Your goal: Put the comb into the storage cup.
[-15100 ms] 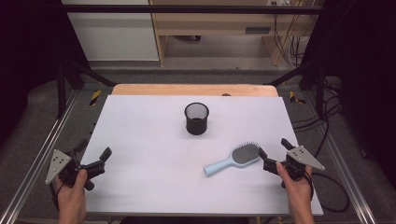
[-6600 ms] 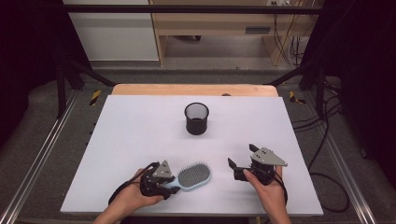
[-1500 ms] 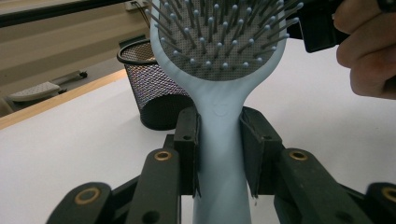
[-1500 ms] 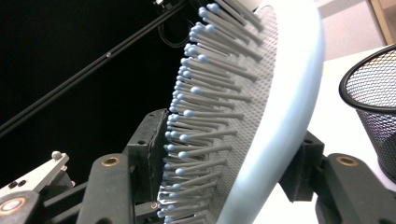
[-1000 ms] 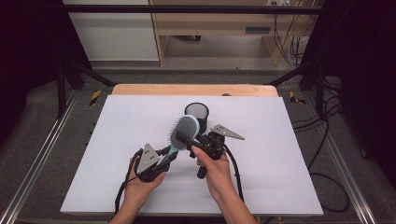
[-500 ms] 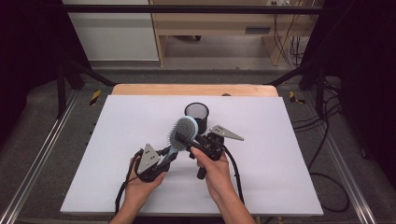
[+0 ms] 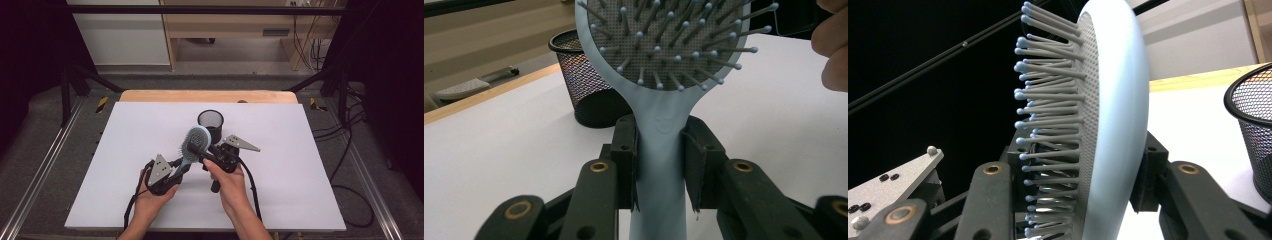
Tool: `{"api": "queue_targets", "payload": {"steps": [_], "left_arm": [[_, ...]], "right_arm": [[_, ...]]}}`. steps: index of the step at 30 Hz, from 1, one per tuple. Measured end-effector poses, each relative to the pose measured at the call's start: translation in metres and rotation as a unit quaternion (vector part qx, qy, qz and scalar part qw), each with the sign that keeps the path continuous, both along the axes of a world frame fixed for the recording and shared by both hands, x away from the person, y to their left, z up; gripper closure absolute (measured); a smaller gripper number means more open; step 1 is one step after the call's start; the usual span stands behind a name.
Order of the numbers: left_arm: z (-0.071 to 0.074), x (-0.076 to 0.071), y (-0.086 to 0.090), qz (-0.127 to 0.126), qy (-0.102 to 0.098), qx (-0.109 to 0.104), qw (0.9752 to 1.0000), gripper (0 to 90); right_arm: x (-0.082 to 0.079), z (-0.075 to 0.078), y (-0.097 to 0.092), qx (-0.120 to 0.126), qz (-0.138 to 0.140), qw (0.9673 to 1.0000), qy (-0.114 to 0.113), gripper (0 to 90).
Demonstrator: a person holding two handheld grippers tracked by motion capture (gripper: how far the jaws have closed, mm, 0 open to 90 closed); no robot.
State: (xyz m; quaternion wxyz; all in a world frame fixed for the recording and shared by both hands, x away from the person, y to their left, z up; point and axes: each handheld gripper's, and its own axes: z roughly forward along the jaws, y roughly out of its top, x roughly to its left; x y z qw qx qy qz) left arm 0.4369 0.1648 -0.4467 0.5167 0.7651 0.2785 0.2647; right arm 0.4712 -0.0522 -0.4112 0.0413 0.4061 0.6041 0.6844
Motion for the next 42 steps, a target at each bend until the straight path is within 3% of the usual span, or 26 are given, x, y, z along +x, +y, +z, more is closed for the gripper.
{"api": "queue_targets", "payload": {"steps": [14,34,42], "left_arm": [[-0.005,0.002,0.001,-0.001,0.013,-0.004,0.9999,69.7],[-0.005,0.003,0.002,0.005,0.005,-0.017,0.9998,66.1],[-0.005,0.003,0.005,0.014,0.006,-0.024,0.9996,39.3]], "right_arm": [[0.0,-0.003,0.003,-0.009,-0.007,0.9999,0.004,56.8],[0.001,-0.001,0.001,-0.003,-0.018,0.9998,0.005,56.4],[0.007,-0.001,-0.004,0.003,-0.029,0.9995,0.011,56.1]]}}
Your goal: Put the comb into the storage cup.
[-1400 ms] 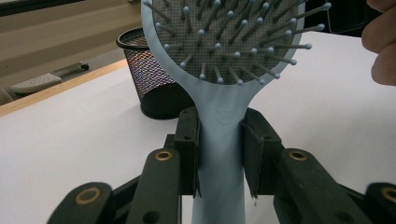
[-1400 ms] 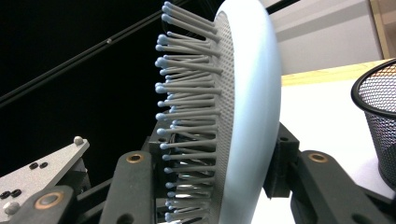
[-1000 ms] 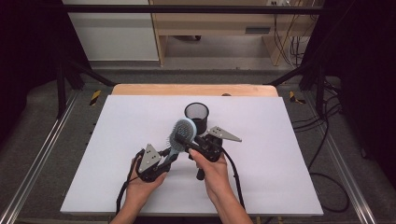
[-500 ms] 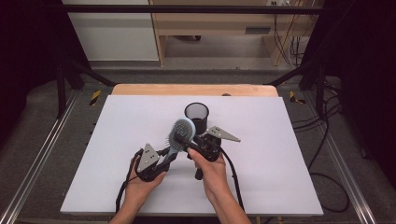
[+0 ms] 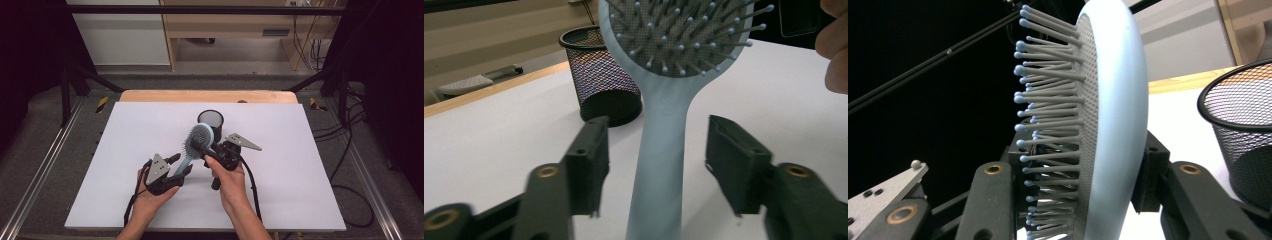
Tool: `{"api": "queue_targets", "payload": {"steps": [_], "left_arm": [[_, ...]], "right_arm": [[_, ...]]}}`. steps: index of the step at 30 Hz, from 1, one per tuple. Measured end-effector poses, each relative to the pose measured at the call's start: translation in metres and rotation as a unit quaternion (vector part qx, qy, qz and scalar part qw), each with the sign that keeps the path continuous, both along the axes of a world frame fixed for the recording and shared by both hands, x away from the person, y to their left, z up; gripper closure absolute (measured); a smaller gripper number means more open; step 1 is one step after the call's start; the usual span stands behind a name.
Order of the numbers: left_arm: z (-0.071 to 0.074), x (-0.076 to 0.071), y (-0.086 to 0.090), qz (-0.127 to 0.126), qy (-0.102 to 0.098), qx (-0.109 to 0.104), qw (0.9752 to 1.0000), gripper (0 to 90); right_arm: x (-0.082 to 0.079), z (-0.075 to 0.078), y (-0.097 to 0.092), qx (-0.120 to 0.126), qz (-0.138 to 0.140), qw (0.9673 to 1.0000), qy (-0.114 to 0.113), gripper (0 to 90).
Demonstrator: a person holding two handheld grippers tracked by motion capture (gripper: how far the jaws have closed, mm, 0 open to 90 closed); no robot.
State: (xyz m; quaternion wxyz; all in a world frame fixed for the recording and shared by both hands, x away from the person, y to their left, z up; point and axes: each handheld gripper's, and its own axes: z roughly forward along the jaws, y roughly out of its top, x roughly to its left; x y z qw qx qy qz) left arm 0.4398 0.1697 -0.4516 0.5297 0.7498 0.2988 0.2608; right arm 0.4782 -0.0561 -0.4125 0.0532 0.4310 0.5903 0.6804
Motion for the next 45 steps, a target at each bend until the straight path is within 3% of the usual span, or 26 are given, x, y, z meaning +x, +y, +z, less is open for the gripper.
{"api": "queue_targets", "payload": {"steps": [4,8,13,18,30,33,35,38,45], "left_arm": [[0.003,0.0,0.003,-0.004,-0.004,-0.009,0.9999,32.7],[0.005,0.003,0.005,-0.009,0.008,-0.019,0.9997,24.3],[0.007,0.006,0.011,-0.003,0.022,-0.043,0.9988,18.4],[0.007,0.01,0.021,0.017,0.034,-0.049,0.9981,9.8],[0.011,0.012,0.064,0.07,0.006,-0.053,0.9961,7.2],[0.01,0.012,0.075,0.088,-0.007,-0.041,0.9952,7.2],[0.009,0.012,0.083,0.093,0.0,-0.047,0.9946,7.2],[0.007,0.01,0.094,0.091,-0.006,-0.038,0.9951,7.4],[0.002,-0.003,0.119,0.124,-0.002,-0.031,0.9918,7.4]], "right_arm": [[0.004,0.001,-0.005,0.007,-0.011,0.9999,0.001,55.9],[0.009,0.003,-0.013,0.009,-0.023,0.9997,0.003,55.8],[0.013,0.005,-0.027,0.013,-0.037,0.9992,0.006,55.5],[0.015,0.008,-0.043,0.025,-0.053,0.9983,0.006,55.2],[0.018,0.008,-0.065,0.039,-0.077,0.9962,0.013,54.8],[0.018,0.008,-0.068,0.04,-0.079,0.996,0.014,54.8],[0.018,0.008,-0.07,0.041,-0.081,0.9957,0.014,54.8],[0.018,0.01,-0.073,0.041,-0.084,0.9955,0.015,54.7],[0.021,0.02,-0.075,0.052,-0.082,0.9951,0.015,54.4]]}}
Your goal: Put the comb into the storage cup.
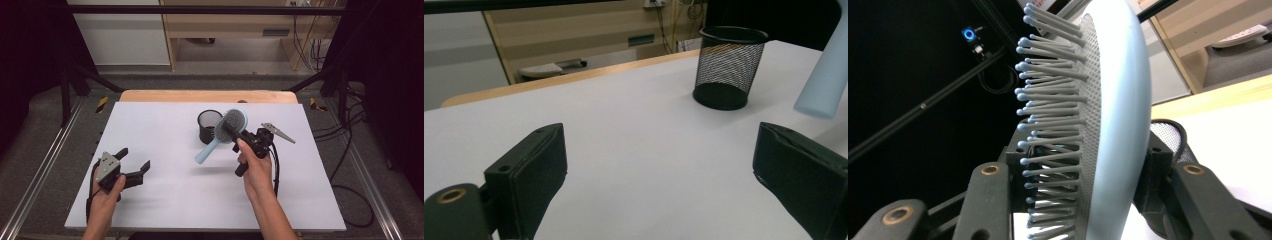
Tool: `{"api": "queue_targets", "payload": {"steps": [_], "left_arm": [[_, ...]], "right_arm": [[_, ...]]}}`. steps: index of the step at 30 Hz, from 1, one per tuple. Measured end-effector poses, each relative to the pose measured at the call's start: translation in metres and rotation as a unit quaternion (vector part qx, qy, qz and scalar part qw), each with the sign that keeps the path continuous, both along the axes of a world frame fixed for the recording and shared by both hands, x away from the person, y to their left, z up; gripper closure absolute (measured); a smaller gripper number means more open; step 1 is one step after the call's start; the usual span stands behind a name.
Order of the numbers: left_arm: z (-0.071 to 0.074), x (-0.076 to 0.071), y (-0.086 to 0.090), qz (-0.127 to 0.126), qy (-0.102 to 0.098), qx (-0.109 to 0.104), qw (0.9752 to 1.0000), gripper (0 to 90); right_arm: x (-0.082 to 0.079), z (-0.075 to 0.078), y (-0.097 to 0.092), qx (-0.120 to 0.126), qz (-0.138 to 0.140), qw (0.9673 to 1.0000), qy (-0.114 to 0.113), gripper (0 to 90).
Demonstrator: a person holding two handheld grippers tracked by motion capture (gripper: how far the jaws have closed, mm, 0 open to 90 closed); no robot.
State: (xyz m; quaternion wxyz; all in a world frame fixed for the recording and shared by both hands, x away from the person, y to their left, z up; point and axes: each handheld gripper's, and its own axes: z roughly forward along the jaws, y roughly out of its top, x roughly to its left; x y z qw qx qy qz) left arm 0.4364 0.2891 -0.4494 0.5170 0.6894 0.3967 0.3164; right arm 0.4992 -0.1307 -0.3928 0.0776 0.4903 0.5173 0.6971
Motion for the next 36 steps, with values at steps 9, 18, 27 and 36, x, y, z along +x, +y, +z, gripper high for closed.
{"api": "queue_targets", "payload": {"steps": [9,18,27,36], "left_arm": [[-0.001,0.0,0.019,0.026,0.007,-0.026,0.9993,5.2],[0.0,0.0,0.024,0.03,-0.005,-0.04,0.9987,4.1],[-0.001,0.001,0.026,0.039,-0.012,-0.037,0.9985,4.3],[-0.002,0.001,0.027,0.044,-0.017,-0.034,0.9983,4.7]], "right_arm": [[0.014,0.022,0.007,-0.017,-0.004,0.9999,-0.003,54.1],[0.036,0.043,0.017,-0.01,-0.005,0.9999,-0.003,53.9],[0.057,0.064,0.02,0.005,-0.016,0.9998,-0.014,53.7],[0.069,0.075,0.017,0.007,-0.029,0.9993,-0.02,53.7]]}}
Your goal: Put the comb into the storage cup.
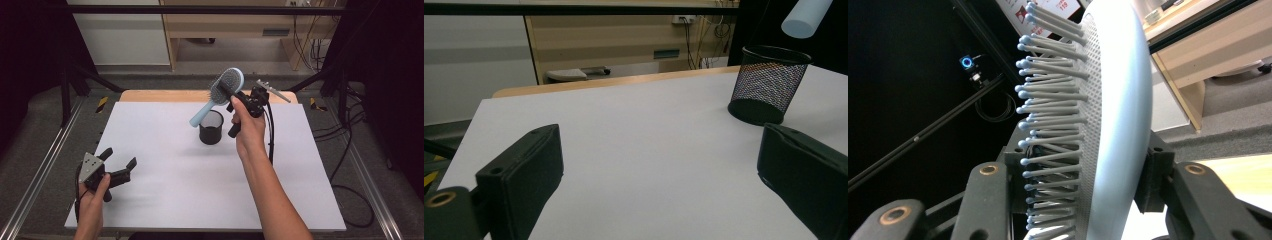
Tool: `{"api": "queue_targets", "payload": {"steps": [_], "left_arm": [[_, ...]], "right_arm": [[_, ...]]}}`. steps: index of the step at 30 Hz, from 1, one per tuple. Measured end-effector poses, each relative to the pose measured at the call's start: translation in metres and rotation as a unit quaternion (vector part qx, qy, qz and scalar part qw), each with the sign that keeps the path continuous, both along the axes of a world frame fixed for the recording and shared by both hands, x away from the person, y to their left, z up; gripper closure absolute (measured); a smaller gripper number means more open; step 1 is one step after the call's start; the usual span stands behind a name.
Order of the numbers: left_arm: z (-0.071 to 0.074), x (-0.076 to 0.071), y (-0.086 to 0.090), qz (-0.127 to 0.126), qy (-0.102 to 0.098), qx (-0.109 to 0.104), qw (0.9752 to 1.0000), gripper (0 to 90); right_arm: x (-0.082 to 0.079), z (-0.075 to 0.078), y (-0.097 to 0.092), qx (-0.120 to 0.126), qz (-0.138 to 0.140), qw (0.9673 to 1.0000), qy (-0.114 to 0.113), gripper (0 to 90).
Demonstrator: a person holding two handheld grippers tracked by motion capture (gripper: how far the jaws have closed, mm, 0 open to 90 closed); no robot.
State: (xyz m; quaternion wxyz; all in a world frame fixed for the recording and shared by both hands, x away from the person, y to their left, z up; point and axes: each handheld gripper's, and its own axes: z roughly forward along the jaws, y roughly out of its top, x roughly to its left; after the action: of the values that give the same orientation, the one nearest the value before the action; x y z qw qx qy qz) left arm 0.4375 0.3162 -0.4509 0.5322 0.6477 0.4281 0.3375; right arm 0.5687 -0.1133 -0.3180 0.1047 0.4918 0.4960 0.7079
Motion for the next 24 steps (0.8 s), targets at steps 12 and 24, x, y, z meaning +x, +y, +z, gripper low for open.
{"api": "queue_targets", "payload": {"steps": [12,24], "left_arm": [[-0.001,0.0,0.0,0.0,0.001,-0.003,1.0,4.8],[-0.001,0.001,0.0,-0.002,0.002,-0.006,1.0,4.8]], "right_arm": [[0.011,0.008,-0.015,-0.003,-0.024,0.9997,-0.006,53.5],[0.016,0.011,-0.033,-0.018,-0.053,0.9984,-0.013,53.5]]}}
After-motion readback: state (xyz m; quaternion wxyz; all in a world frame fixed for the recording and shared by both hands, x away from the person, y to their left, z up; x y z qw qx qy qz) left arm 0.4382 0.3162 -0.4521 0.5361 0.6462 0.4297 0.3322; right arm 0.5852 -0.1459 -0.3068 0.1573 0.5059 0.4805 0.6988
